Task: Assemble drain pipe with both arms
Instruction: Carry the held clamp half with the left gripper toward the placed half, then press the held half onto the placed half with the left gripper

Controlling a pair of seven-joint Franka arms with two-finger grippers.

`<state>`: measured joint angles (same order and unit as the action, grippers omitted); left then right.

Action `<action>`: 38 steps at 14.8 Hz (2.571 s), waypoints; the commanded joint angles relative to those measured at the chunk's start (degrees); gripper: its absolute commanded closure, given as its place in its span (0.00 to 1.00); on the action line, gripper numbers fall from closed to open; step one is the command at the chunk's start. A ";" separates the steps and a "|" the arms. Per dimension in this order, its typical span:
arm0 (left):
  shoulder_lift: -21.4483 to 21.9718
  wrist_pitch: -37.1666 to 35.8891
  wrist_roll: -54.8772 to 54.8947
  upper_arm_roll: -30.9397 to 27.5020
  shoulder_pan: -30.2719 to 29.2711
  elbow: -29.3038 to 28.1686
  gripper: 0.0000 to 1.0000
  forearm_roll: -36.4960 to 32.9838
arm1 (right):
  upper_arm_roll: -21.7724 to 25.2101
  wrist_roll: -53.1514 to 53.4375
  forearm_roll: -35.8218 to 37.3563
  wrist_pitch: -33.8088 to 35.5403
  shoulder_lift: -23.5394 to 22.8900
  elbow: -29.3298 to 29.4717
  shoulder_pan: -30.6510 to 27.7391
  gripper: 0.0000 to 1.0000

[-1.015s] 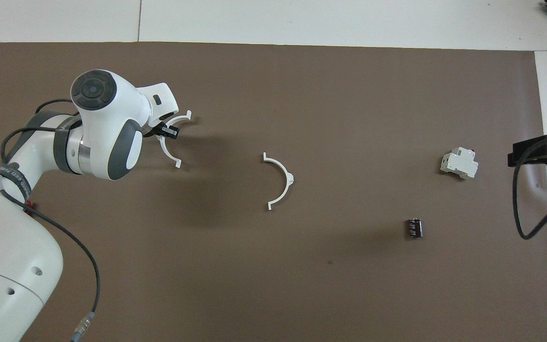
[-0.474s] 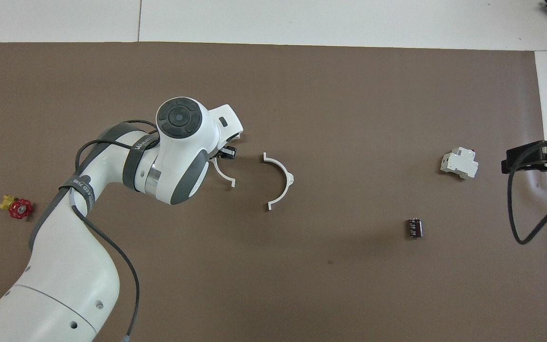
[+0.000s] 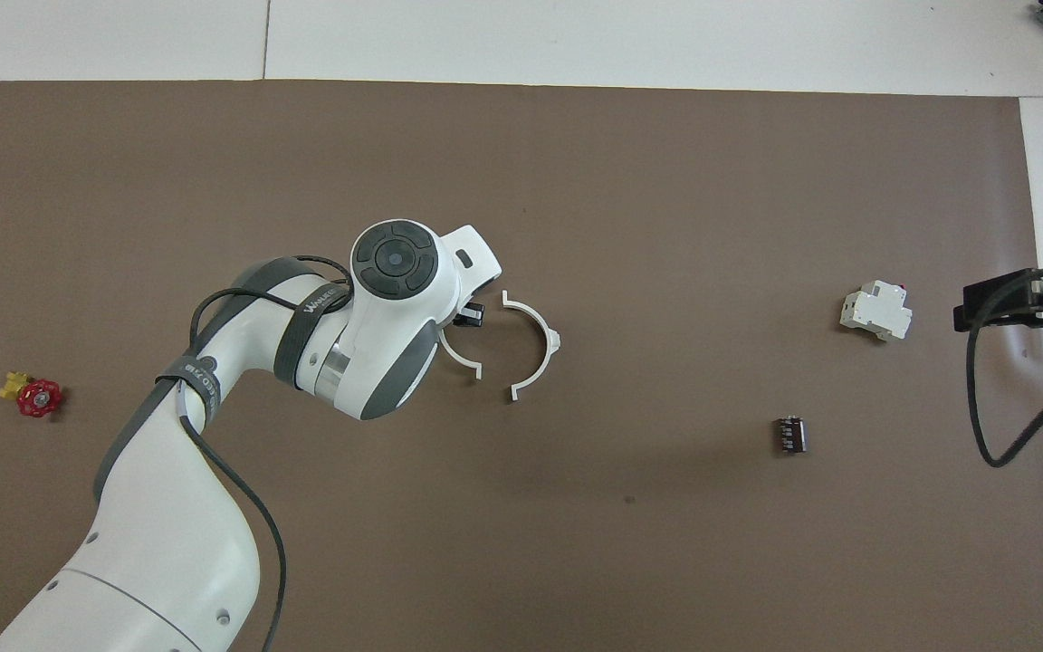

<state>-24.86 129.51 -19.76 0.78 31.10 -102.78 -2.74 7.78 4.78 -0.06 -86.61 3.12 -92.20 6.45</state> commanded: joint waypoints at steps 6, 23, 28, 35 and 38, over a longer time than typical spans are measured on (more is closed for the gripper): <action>2.80 3.98 -6.95 -0.87 2.91 -5.32 1.00 -1.22 | -0.22 -0.12 -1.35 0.31 1.28 -0.88 -0.12 0.00; 3.85 3.90 -10.04 -0.69 4.50 -7.34 1.00 -1.22 | -0.22 -0.12 -1.35 0.31 1.28 -0.88 -0.12 0.00; 3.76 4.60 -9.95 -0.69 4.50 -7.26 1.00 -1.22 | -0.22 -0.12 -1.35 0.31 1.28 -0.88 -0.12 0.00; 3.68 6.28 -9.60 -0.69 4.23 -7.34 1.00 -1.22 | -0.22 -0.12 -1.35 0.31 1.28 -0.88 -0.03 0.00; 3.68 6.28 -9.77 -0.69 4.32 -7.78 1.00 -1.22 | -0.22 -0.12 -1.35 0.31 1.28 -0.88 -0.03 0.00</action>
<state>-22.91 134.22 -28.28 0.88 34.54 -107.91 -2.74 7.60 4.78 -0.23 -86.61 3.33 -92.20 6.61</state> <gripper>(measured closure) 0.793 0.000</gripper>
